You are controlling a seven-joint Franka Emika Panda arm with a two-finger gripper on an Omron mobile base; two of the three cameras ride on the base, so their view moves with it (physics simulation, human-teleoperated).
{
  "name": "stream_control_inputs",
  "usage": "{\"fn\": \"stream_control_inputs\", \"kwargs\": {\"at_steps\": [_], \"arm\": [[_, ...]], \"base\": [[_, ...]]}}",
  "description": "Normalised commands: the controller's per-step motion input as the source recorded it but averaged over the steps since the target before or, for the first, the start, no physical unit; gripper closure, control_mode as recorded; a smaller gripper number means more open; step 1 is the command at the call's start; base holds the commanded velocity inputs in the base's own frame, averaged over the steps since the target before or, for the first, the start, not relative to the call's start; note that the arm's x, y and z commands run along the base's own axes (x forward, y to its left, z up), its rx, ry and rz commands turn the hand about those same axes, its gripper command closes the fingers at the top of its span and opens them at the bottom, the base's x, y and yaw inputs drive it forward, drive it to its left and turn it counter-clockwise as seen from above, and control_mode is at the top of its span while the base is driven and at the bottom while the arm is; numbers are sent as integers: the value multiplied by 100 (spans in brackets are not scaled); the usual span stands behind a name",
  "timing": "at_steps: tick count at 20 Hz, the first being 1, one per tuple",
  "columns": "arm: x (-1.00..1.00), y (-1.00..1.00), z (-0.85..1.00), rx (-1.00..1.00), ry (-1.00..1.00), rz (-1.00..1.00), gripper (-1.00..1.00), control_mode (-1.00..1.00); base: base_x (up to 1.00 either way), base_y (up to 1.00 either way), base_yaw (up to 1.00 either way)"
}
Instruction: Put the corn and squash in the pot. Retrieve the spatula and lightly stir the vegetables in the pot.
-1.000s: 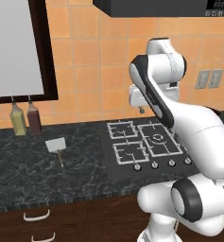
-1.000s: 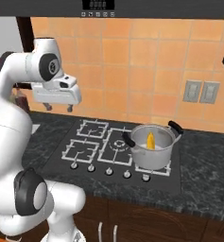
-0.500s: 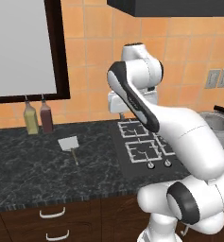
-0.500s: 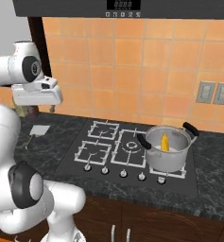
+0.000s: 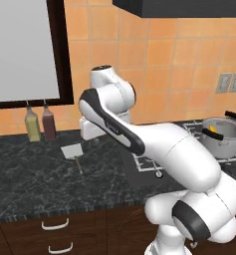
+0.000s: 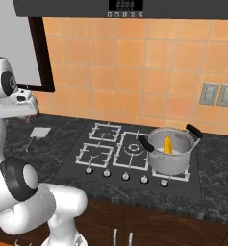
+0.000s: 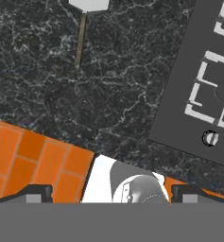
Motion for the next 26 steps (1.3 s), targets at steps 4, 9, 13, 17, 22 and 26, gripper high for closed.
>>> {"fn": "stream_control_inputs", "kwargs": {"at_steps": [4, 9, 13, 17, 22, 26], "arm": [[0, 99, -51, 0, 0, 4, -100, -100], [0, 62, -59, -2, -8, 0, -100, -100], [14, 21, -55, -5, -11, -2, -100, -100], [31, 0, -40, -8, -2, -17, -100, -100], [39, 0, -34, -3, 0, -18, -100, -100], [46, 0, -25, 0, 0, -9, -100, -100]], "base": [[0, 0, 0], [0, 0, 0], [0, 0, 0], [0, 0, 0], [0, 0, 0], [0, 0, 0]]}}
